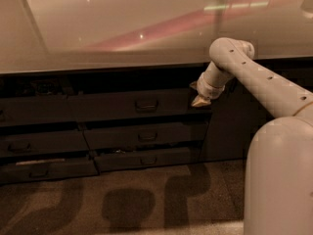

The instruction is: Open top drawer

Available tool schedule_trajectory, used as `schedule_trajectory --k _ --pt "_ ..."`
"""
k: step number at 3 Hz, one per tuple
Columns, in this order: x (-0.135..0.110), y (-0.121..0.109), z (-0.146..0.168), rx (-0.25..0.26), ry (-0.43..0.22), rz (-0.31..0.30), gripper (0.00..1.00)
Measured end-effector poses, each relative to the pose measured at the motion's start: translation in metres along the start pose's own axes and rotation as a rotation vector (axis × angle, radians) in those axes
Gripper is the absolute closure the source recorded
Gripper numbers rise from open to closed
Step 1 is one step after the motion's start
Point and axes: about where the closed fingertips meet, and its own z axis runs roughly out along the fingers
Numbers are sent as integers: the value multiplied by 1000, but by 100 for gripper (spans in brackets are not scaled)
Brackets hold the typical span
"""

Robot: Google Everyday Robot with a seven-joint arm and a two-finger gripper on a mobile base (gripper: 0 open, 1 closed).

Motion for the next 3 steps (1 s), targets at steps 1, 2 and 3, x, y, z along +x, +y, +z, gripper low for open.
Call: schedule_trajectory --k 1,2,3 --pt "-6 1 -12 21 -30 -17 100" --pt "-8 -1 -20 21 -30 -17 100" --pt "-11 -2 -28 21 -30 -17 100"
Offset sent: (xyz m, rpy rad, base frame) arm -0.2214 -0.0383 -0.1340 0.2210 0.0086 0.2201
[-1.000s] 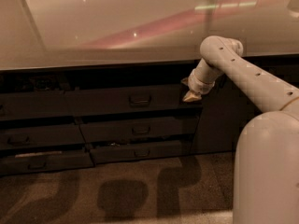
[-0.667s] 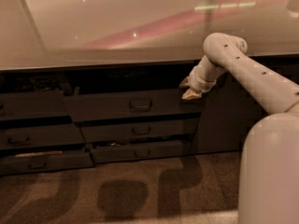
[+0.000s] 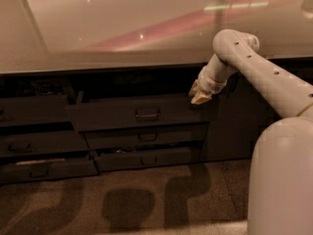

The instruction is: Open top drawer

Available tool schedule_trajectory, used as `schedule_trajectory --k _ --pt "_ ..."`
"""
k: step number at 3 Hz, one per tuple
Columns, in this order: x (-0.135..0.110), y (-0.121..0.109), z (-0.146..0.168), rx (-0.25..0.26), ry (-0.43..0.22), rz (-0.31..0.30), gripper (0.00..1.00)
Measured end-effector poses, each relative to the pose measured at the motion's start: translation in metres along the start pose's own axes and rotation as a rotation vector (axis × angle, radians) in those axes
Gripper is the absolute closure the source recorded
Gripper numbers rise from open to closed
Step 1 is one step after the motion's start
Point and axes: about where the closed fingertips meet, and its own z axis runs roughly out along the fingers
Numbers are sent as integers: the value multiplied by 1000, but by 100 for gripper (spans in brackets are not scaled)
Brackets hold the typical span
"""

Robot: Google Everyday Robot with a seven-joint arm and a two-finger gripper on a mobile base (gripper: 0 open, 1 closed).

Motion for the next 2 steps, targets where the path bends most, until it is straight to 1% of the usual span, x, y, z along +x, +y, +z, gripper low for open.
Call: schedule_trajectory --k 1,2 --pt "2 1 -10 25 9 -22 100" --pt "3 11 -7 24 9 -27 100"
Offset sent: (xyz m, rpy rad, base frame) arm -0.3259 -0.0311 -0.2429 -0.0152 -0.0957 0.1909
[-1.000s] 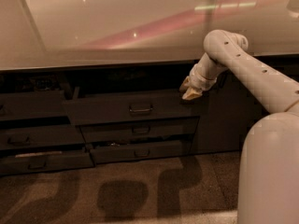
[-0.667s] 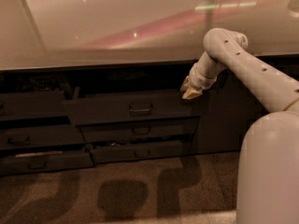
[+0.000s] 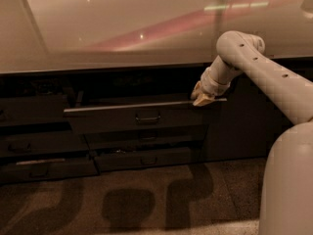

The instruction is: Open top drawer

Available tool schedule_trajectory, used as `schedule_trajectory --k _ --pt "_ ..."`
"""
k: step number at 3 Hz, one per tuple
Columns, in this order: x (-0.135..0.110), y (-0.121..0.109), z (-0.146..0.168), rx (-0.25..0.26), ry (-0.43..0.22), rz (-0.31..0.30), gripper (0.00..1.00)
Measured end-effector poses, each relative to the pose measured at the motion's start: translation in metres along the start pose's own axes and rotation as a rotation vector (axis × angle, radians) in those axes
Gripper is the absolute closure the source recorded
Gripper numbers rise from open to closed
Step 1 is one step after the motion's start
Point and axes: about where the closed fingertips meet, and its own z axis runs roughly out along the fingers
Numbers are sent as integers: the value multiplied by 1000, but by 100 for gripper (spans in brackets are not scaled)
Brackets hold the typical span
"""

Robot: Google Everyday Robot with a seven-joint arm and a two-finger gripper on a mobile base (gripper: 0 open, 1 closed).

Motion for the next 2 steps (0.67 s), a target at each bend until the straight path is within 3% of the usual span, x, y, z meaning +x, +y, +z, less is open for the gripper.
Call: schedule_trajectory --k 1,2 --pt "-2 0 -1 -3 -5 -3 100" --pt "-3 18 -1 -24 -22 -40 100"
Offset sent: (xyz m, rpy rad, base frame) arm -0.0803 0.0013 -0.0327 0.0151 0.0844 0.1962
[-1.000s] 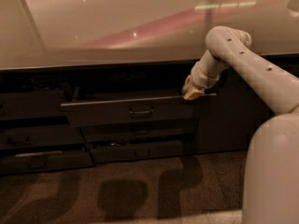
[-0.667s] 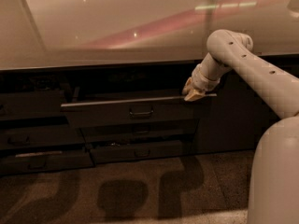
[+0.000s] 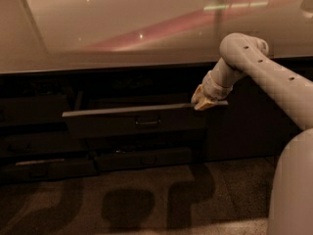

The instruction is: Open top drawer

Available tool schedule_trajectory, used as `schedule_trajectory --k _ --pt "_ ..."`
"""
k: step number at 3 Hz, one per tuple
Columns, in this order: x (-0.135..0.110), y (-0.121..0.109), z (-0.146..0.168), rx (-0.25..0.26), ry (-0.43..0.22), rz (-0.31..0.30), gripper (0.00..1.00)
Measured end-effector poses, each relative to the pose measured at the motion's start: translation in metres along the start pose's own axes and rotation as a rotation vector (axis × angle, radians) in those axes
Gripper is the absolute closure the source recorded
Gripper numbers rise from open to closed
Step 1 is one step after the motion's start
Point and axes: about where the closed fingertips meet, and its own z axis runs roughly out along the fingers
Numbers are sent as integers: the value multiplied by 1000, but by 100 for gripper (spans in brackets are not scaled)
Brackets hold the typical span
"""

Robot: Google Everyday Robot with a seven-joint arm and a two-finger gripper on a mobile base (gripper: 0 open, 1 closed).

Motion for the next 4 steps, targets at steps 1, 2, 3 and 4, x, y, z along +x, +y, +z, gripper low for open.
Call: schedule_trajectory --k 1,2,3,4 --pt "-1 0 -4 0 0 0 100" --pt "-1 8 -3 -2 -4 -6 100" --pt "-1 13 -3 -2 -6 -10 100" --pt "-2 18 -3 -3 -7 -14 100"
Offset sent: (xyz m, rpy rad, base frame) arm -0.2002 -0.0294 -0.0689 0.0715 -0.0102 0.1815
